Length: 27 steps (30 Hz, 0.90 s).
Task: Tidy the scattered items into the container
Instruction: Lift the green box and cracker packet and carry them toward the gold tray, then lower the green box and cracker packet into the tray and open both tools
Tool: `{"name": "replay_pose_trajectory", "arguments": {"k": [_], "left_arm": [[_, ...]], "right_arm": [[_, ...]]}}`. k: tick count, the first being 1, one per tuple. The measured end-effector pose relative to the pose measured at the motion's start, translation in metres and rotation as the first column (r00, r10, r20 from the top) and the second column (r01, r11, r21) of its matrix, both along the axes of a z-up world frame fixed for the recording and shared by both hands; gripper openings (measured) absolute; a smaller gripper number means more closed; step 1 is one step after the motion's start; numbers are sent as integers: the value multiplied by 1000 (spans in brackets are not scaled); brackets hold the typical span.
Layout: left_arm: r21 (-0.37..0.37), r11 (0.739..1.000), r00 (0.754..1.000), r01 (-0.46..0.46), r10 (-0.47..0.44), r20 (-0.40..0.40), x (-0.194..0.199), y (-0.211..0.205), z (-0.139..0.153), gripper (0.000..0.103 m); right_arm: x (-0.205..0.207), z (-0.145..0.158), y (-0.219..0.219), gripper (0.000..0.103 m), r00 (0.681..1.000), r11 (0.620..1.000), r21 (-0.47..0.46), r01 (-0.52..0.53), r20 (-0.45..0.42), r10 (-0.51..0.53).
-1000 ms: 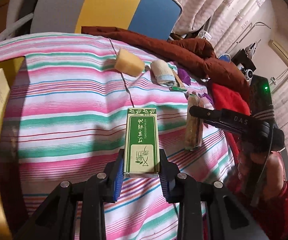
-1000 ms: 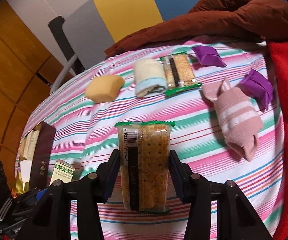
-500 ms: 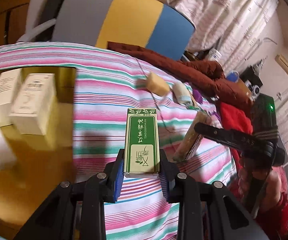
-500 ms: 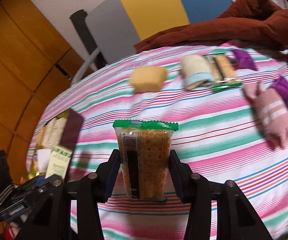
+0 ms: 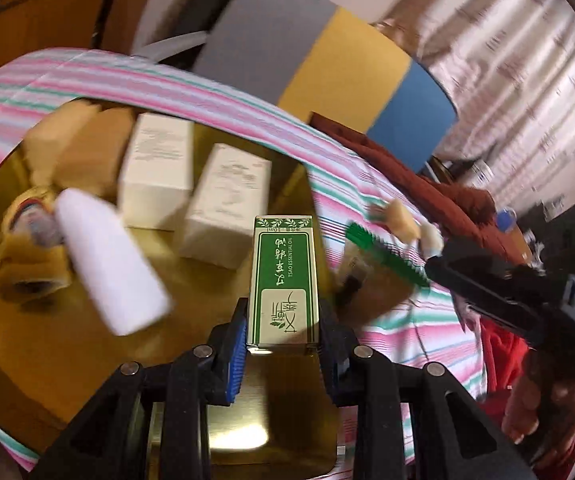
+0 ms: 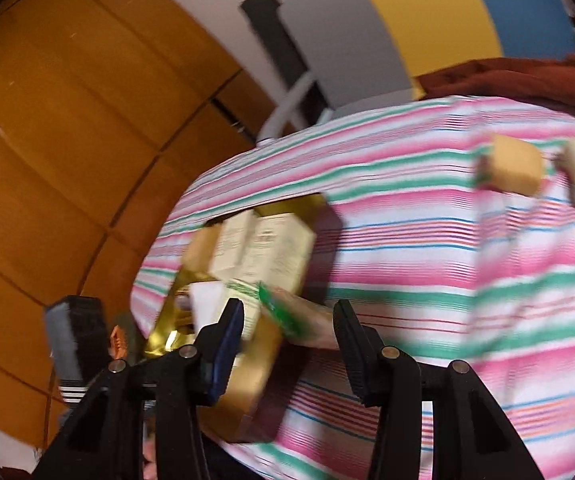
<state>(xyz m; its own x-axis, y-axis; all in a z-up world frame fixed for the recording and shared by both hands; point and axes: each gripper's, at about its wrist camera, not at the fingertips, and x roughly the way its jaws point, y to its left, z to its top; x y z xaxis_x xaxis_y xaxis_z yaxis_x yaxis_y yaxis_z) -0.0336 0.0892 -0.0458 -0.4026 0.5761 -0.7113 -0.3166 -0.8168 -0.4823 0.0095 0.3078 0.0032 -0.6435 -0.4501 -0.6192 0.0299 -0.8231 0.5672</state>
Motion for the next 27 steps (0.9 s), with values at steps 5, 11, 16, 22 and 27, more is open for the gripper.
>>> {"name": "replay_pose_trajectory", "arguments": {"k": [5, 11, 16, 22, 27], "left_arm": [[-17, 999, 998, -49, 49, 32, -10, -21, -11, 30], [-14, 998, 995, -59, 60, 79, -18, -29, -26, 30], [-15, 998, 994, -59, 60, 88, -21, -29, -30, 30], [-54, 996, 993, -68, 73, 88, -27, -29, -30, 30], [-71, 995, 994, -72, 78, 82, -25, -34, -26, 30]], "right_arm": [[-17, 6, -32, 46, 999, 996, 73, -42, -14, 43], [-5, -9, -18, 81, 998, 978, 205, 50, 16, -55], [14, -20, -3, 84, 999, 945, 328, 9, 32, -21], [4, -33, -28, 84, 970, 827, 512, -234, 63, 235], [-15, -53, -51, 82, 908, 722, 564, -400, 140, 394]]}}
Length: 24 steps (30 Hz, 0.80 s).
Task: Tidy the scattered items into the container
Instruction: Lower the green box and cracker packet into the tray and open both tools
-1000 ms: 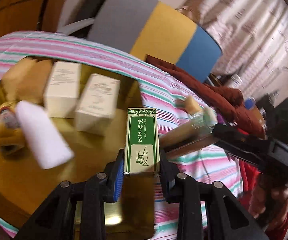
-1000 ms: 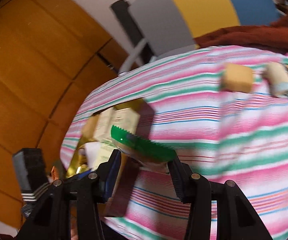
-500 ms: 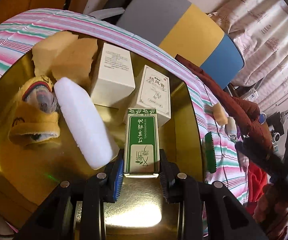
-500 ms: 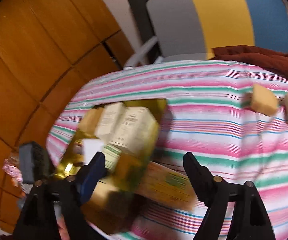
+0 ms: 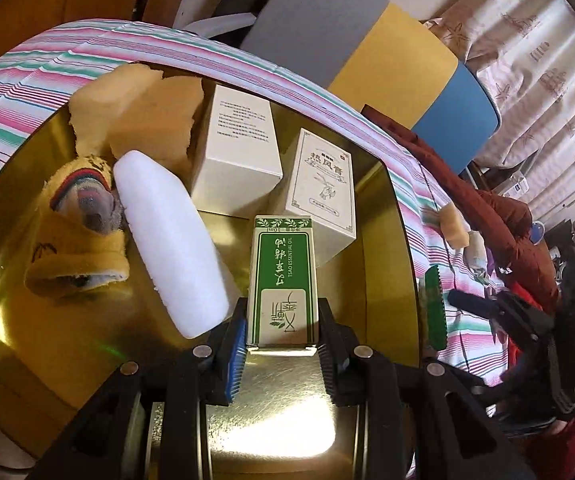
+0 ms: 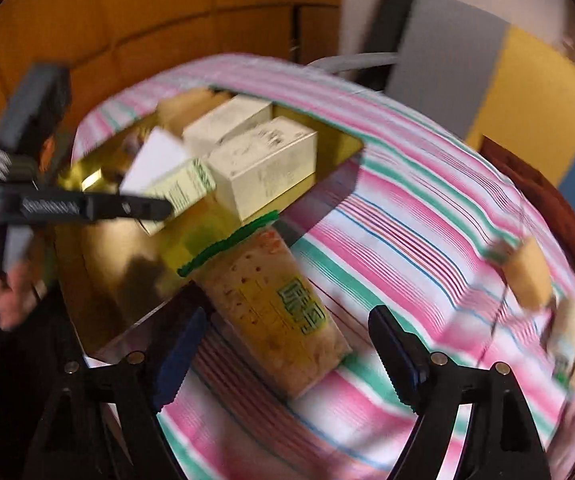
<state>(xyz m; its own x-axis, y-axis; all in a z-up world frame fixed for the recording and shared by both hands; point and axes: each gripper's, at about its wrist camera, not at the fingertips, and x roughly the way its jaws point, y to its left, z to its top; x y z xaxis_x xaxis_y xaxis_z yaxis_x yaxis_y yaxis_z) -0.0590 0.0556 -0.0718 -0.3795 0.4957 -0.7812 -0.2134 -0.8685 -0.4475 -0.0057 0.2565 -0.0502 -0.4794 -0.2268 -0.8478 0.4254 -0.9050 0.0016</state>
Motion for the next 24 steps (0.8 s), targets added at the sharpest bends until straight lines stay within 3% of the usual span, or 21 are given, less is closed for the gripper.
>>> {"name": "replay_pose_trajectory", "arguments": {"k": [3, 5, 8, 9, 10, 12, 16, 20, 21, 22, 24], "left_arm": [[-9, 1000, 1000, -8, 8, 9, 0, -1, 1, 30], [-7, 1000, 1000, -15, 15, 18, -1, -5, -1, 30], [-2, 1000, 999, -23, 23, 29, -4, -5, -4, 30], [-2, 1000, 999, -25, 25, 31, -4, -6, -5, 30], [-2, 1000, 999, -27, 27, 32, -6, -4, -6, 30], [-6, 999, 999, -34, 34, 35, -8, -4, -7, 30], [-6, 999, 998, -52, 52, 37, -12, -6, -8, 30], [-14, 998, 997, -68, 68, 34, -14, -11, -7, 30], [-18, 997, 997, -73, 74, 32, -14, -13, -7, 30], [-20, 997, 997, -77, 77, 30, -14, -12, -7, 30], [-19, 997, 996, -80, 81, 32, -11, -2, -8, 30]], "right_arm": [[-8, -10, -1, 62, 999, 999, -20, -28, 42, 29], [-9, -12, 2, 57, 999, 1000, -22, 0, 41, 1], [-11, -8, 19, 45, 994, 987, -133, 93, 77, -83], [-11, -6, 28, 33, 988, 972, -193, 135, 96, -118], [-10, -3, 31, 27, 985, 963, -220, 156, 101, -137], [-10, 7, 39, 21, 981, 939, -290, 186, 101, -163], [-16, 26, 31, 16, 978, 926, -313, 210, 76, -196], [-23, 40, 17, 16, 971, 940, -246, 237, 35, -236], [-24, 39, 20, 23, 966, 934, -244, 260, 59, -253], [-24, 36, 22, 39, 963, 932, -241, 270, 75, -260], [-17, 32, 23, 53, 957, 938, -191, 289, 59, -283]]}}
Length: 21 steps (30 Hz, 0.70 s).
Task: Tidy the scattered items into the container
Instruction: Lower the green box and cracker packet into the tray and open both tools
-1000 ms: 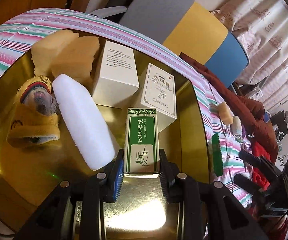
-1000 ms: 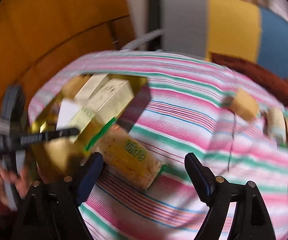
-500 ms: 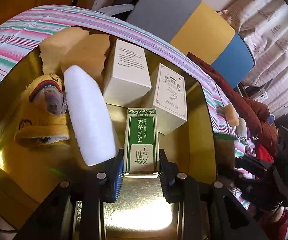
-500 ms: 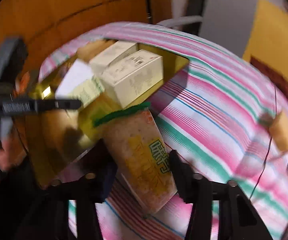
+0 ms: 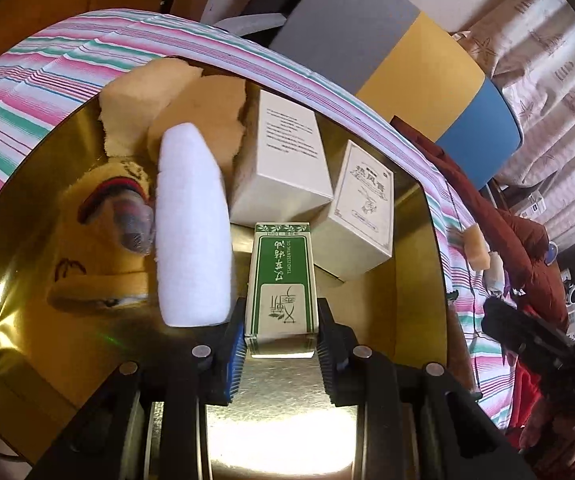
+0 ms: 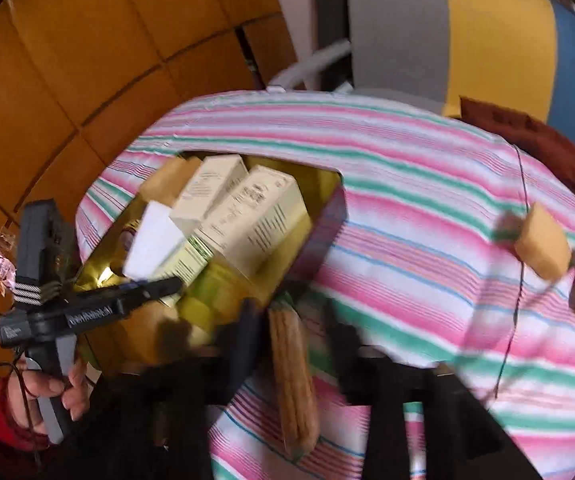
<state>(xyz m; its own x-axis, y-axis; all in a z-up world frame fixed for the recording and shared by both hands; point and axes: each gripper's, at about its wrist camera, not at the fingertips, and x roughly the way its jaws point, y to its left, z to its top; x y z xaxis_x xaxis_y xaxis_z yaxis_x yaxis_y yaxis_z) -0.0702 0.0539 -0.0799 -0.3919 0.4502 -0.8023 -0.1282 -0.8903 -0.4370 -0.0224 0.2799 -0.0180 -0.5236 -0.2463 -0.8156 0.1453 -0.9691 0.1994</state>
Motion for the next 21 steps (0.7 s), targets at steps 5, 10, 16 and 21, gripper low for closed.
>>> {"name": "replay_pose_trajectory", "arguments": {"k": [5, 10, 16, 21], "left_arm": [[2, 1000, 1000, 1, -1, 21, 0, 7, -5, 30], [11, 1000, 999, 19, -20, 39, -2, 15, -5, 40], [50, 999, 999, -16, 14, 31, -1, 4, 1, 50], [26, 1000, 1000, -10, 9, 12, 4, 9, 2, 50]], "right_arm": [[13, -23, -9, 50, 995, 998, 45, -52, 88, 48], [10, -56, -10, 24, 989, 998, 52, -31, 147, 23], [14, -42, 20, 21, 991, 979, -172, 106, 97, -90], [15, -7, 30, 21, 991, 956, -262, 135, 15, -136]]}}
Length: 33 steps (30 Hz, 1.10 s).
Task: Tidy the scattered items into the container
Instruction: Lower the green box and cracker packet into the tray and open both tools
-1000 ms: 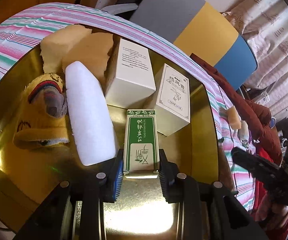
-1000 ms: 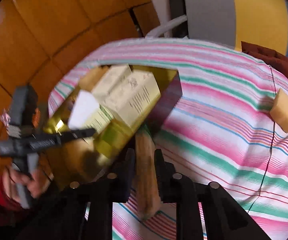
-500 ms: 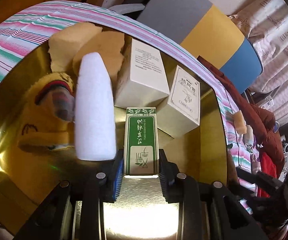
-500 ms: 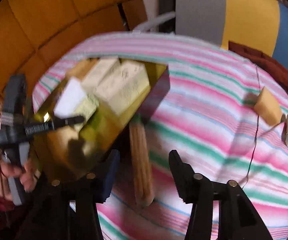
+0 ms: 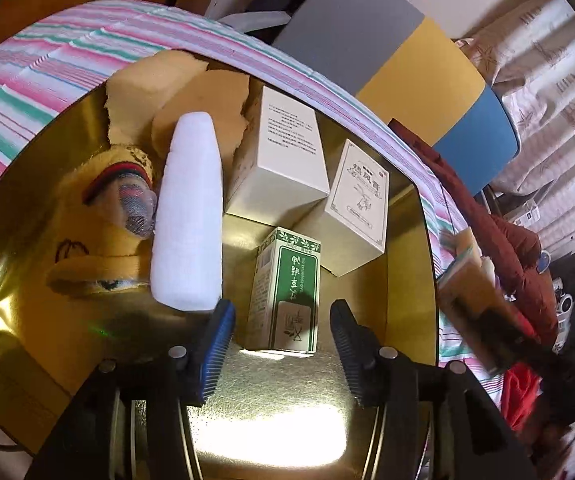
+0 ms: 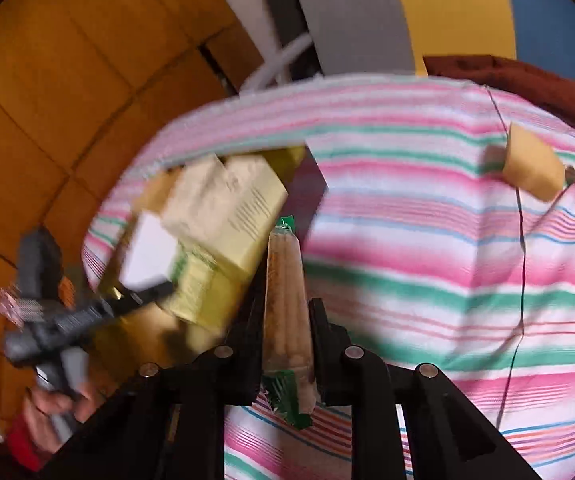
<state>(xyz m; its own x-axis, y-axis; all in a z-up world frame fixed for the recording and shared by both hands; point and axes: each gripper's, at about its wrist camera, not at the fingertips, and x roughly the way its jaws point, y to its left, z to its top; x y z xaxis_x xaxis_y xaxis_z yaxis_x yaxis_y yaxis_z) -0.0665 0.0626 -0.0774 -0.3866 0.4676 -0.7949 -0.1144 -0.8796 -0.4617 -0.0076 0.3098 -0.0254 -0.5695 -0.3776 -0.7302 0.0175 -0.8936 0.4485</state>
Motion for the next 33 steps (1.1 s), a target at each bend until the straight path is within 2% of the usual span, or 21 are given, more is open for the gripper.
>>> {"name": "replay_pose_trajectory", "arguments": {"k": [3, 7, 11, 12, 14, 15, 16, 18, 21, 24, 28, 33], "left_arm": [[-21, 1000, 1000, 13, -13, 2, 2, 5, 0, 50], [-30, 999, 999, 26, -26, -18, 8, 8, 3, 50], [-39, 999, 999, 33, -34, -32, 12, 10, 7, 50], [-39, 999, 999, 34, -35, -34, 13, 9, 8, 50], [-40, 999, 999, 35, -36, -35, 19, -5, 11, 50], [-40, 999, 999, 34, -35, -40, 26, -19, 14, 50], [-41, 999, 998, 32, -33, -44, 24, -21, 18, 50], [-48, 999, 998, 24, -26, -53, 23, -24, 18, 50], [-40, 999, 998, 17, -19, -57, 23, -29, 23, 50], [-26, 999, 998, 26, -28, -53, 26, -24, 23, 50], [-38, 997, 996, 60, -62, -62, 26, -11, 24, 50], [-68, 991, 987, 112, -119, -109, 32, 4, 33, 50]], "right_arm": [[-8, 18, -8, 21, 999, 998, 51, 28, -34, -26], [-24, 29, -14, 21, 995, 996, -62, 63, -68, -67], [-46, 23, -37, 21, 993, 994, -3, 105, -61, -105], [-52, 17, -43, 23, 992, 992, 22, 123, -45, -122], [-57, 8, -50, 30, 993, 994, 7, 113, -21, -113], [-57, 5, -52, 40, 994, 994, -16, 106, -18, -107], [-55, 4, -53, 56, 994, 994, -25, 109, -17, -109], [-45, 4, -51, 77, 992, 992, -53, 116, -42, -118], [-26, 10, -46, 84, 991, 992, -79, 98, -78, -104], [-11, 18, -42, 101, 989, 995, -40, 89, -117, -93], [8, 32, -39, 103, 982, 993, 76, 93, -173, -79], [21, 39, -33, 103, 967, 951, 258, 170, -229, -111]]}}
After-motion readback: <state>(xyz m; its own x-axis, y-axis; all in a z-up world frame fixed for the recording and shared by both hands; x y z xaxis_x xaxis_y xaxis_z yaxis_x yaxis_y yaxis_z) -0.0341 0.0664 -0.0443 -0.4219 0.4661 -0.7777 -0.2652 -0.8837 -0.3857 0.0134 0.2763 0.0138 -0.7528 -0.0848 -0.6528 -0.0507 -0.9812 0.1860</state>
